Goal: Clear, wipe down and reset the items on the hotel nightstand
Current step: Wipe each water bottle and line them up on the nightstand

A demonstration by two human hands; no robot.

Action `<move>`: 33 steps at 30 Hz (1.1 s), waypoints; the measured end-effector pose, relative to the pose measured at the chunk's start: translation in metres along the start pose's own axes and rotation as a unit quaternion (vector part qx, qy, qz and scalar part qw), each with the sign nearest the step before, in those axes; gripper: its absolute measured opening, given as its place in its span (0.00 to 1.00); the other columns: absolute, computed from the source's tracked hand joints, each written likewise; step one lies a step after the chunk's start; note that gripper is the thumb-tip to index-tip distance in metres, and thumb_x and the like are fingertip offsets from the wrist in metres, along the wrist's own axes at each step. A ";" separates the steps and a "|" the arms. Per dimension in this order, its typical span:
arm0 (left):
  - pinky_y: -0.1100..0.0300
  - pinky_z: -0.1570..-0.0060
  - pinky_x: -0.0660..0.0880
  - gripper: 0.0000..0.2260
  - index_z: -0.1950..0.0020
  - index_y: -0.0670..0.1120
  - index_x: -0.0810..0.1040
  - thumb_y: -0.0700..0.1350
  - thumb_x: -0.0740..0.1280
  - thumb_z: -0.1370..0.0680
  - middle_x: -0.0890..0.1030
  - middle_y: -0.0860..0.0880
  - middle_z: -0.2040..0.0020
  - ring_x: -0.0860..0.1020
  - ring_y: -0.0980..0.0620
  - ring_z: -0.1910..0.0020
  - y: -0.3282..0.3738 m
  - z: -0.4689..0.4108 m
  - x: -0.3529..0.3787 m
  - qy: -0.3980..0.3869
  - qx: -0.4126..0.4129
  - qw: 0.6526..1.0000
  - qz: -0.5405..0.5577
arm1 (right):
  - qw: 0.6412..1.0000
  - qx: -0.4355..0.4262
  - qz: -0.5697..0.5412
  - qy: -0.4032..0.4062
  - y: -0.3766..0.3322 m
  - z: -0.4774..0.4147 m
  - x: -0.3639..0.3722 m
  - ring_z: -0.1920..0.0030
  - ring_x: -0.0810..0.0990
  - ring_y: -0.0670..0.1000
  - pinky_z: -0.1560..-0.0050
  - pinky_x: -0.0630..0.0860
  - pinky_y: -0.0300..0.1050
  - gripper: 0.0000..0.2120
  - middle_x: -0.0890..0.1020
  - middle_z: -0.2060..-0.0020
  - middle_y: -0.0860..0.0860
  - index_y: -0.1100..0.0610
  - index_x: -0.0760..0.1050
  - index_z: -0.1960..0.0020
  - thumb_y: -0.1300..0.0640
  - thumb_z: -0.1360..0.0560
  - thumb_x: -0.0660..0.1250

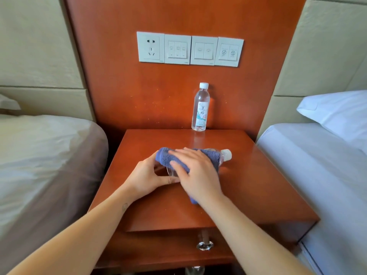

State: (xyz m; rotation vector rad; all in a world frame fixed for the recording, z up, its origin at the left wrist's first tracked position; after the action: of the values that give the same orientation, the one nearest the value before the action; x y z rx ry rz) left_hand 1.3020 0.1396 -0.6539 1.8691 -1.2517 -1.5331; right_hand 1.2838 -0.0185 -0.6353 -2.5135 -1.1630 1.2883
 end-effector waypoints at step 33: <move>0.68 0.46 0.74 0.24 0.45 0.51 0.74 0.56 0.76 0.36 0.79 0.58 0.43 0.79 0.59 0.46 -0.003 -0.001 0.003 -0.053 0.006 0.999 0.010 | 0.971 0.234 0.019 0.048 0.074 0.014 -0.051 0.54 0.78 0.55 0.54 0.71 0.50 0.13 0.80 0.59 0.51 0.56 0.78 0.51 0.50 0.20 0.57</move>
State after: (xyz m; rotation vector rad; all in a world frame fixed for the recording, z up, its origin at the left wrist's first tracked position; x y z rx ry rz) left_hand 1.3042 0.1382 -0.6579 1.7990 -1.3251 -1.6367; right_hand 1.2994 -0.1083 -0.6398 -2.2255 -0.6913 1.2531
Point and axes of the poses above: each hand's wrist, its own z-axis away from the middle knuckle, its own x-axis out of the palm, y = z × x, the point moved 2 cm from there along -z, towards the middle knuckle
